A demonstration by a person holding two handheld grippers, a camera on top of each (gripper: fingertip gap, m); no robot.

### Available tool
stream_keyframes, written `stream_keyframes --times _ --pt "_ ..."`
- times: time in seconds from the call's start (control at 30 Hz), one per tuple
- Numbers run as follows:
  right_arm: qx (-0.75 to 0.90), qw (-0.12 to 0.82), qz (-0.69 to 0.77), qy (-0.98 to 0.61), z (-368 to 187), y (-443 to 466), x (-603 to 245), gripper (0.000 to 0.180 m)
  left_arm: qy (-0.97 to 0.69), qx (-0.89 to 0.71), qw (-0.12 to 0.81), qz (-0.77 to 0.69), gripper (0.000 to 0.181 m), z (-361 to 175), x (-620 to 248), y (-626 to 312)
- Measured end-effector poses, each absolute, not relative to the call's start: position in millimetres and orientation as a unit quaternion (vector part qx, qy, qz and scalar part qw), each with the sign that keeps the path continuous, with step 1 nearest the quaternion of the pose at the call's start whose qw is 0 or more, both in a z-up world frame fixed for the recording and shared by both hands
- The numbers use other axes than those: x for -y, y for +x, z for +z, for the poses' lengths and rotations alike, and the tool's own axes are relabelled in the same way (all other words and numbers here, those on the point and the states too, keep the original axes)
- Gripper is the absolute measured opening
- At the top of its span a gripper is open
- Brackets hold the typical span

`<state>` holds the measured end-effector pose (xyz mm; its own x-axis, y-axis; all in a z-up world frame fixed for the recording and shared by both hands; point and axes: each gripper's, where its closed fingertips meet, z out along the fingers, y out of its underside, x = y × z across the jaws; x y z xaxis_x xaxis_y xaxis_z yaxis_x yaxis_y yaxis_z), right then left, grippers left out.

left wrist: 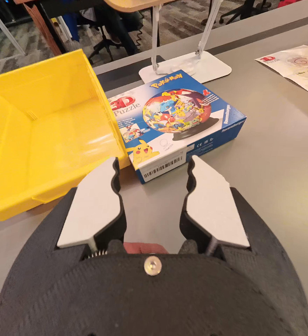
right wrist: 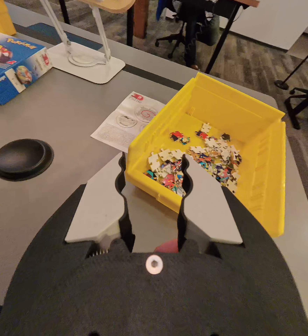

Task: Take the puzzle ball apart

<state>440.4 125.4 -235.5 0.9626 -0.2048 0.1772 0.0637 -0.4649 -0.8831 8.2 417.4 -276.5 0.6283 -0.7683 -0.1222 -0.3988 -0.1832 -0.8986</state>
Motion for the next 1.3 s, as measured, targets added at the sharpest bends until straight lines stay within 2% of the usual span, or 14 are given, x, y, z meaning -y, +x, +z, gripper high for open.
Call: stream_keyframes --times 0.13,0.3,0.43,0.5,0.6,0.73,0.8,1.13,1.23,1.3 --pt "-0.065 0.514 -0.204 -0.831 -235.0 473.8 -109.1 0.074 -0.752 -0.393 0.508 -0.144 0.072 -287.3 -421.8 -4.1" --pt "-0.183 0.514 -0.281 -0.790 -231.2 566.9 -50.9 0.078 -0.765 -0.342 0.530 -0.127 0.074 -275.0 -447.3 -35.9" --pt "-0.214 0.507 -0.170 -0.817 -274.5 592.4 -45.1 0.062 -0.762 -0.285 0.577 -0.074 0.070 -252.2 -491.7 -84.6" --pt "-0.225 0.501 -0.158 -0.820 -289.7 601.1 -45.4 0.060 -0.773 -0.257 0.579 -0.036 0.072 -252.5 -515.8 -114.3" --pt "-0.232 0.503 -0.135 -0.822 -303.2 605.6 -48.0 0.047 -0.788 -0.199 0.580 -0.051 0.075 -258.2 -540.7 -145.3" --pt "-0.230 0.510 -0.107 -0.822 -310.3 608.4 -57.0 0.012 -0.817 -0.153 0.545 -0.106 0.086 -280.7 -561.7 -160.5" --pt "-0.214 0.495 -0.128 -0.832 -312.2 614.0 -59.7 0.001 -0.828 -0.156 0.527 -0.112 0.089 -293.3 -569.3 -160.8" --pt "-0.217 0.489 -0.112 -0.838 -312.7 624.7 -82.0 0.001 -0.824 -0.172 0.524 -0.125 0.082 -301.1 -598.0 -152.4" --pt "-0.217 0.494 -0.113 -0.834 -310.3 629.7 -85.1 0.014 -0.822 -0.162 0.535 -0.108 0.087 -296.3 -609.1 -160.4" --pt "-0.213 0.502 -0.086 -0.834 -310.4 628.3 -90.2 0.023 -0.826 -0.168 0.534 -0.065 0.098 -297.5 -618.8 -169.1"
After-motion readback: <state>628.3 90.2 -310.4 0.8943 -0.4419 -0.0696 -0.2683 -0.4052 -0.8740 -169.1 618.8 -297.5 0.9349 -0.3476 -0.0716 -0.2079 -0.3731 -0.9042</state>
